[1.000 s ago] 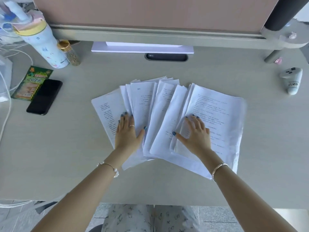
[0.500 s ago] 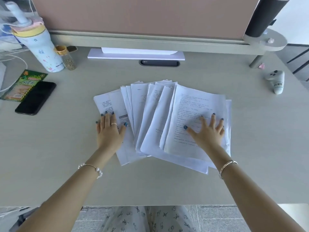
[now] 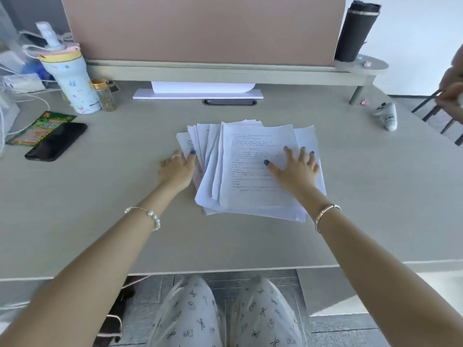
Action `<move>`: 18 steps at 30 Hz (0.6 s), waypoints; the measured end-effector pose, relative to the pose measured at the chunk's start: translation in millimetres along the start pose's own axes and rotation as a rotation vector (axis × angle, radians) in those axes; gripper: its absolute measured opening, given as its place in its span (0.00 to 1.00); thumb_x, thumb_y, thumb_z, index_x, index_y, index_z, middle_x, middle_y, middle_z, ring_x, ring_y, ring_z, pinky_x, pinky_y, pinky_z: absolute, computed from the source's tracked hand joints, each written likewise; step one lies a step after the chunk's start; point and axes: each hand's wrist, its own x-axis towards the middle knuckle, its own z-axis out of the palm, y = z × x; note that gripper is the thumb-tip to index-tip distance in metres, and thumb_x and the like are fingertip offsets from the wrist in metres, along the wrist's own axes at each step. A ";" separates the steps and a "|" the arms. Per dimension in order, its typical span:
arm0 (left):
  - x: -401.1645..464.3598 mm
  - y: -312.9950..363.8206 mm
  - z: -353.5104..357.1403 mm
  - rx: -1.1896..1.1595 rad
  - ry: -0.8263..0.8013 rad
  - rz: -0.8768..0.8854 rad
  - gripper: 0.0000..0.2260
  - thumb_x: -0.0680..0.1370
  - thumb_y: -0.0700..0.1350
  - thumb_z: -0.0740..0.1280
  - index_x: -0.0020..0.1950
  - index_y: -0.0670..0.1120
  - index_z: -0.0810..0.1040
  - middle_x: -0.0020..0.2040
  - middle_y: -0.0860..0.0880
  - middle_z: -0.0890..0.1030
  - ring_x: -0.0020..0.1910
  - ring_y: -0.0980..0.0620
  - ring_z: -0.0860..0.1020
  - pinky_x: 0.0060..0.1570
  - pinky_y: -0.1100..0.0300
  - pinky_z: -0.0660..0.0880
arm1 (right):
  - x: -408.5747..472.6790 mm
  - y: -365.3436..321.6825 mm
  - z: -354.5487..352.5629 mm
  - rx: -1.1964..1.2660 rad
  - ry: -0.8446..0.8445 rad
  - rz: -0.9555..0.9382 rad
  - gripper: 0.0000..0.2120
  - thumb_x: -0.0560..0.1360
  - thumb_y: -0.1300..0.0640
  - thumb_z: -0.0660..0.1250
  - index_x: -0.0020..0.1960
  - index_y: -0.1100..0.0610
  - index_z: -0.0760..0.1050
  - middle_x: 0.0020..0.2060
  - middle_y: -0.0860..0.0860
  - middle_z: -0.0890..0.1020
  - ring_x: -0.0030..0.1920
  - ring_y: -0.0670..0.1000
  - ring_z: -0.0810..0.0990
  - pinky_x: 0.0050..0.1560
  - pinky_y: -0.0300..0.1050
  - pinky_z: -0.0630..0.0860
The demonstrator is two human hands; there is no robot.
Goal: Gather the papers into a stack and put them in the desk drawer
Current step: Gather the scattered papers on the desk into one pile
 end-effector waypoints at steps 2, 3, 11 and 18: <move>-5.7 -0.6 -1.2 0.076 -0.047 0.021 0.23 0.77 0.59 0.55 0.66 0.46 0.68 0.62 0.43 0.76 0.67 0.39 0.65 0.63 0.48 0.66 | 0.8 19.8 -6.1 -0.039 -0.004 0.098 0.37 0.73 0.33 0.58 0.75 0.51 0.55 0.75 0.63 0.56 0.75 0.64 0.52 0.71 0.56 0.52; -8.0 1.2 -0.3 0.095 -0.065 0.042 0.24 0.76 0.60 0.56 0.67 0.48 0.67 0.62 0.45 0.76 0.66 0.40 0.65 0.64 0.48 0.66 | 0.9 27.4 -7.9 -0.046 -0.024 0.143 0.37 0.72 0.34 0.59 0.74 0.52 0.57 0.72 0.64 0.61 0.72 0.64 0.56 0.69 0.55 0.56; -11.5 36.8 13.3 -0.510 -0.177 -0.073 0.28 0.68 0.60 0.68 0.62 0.45 0.70 0.59 0.39 0.76 0.62 0.42 0.73 0.53 0.61 0.75 | -1.1 9.5 -0.1 0.075 -0.056 0.058 0.34 0.72 0.39 0.62 0.71 0.55 0.61 0.65 0.60 0.69 0.67 0.60 0.62 0.64 0.53 0.62; 5.6 37.9 5.9 -0.690 -0.177 -0.310 0.19 0.68 0.38 0.74 0.56 0.36 0.75 0.49 0.43 0.80 0.51 0.44 0.79 0.49 0.54 0.75 | 11.1 -14.2 7.1 0.071 -0.105 0.012 0.32 0.69 0.37 0.65 0.68 0.53 0.66 0.61 0.58 0.71 0.61 0.61 0.65 0.55 0.50 0.63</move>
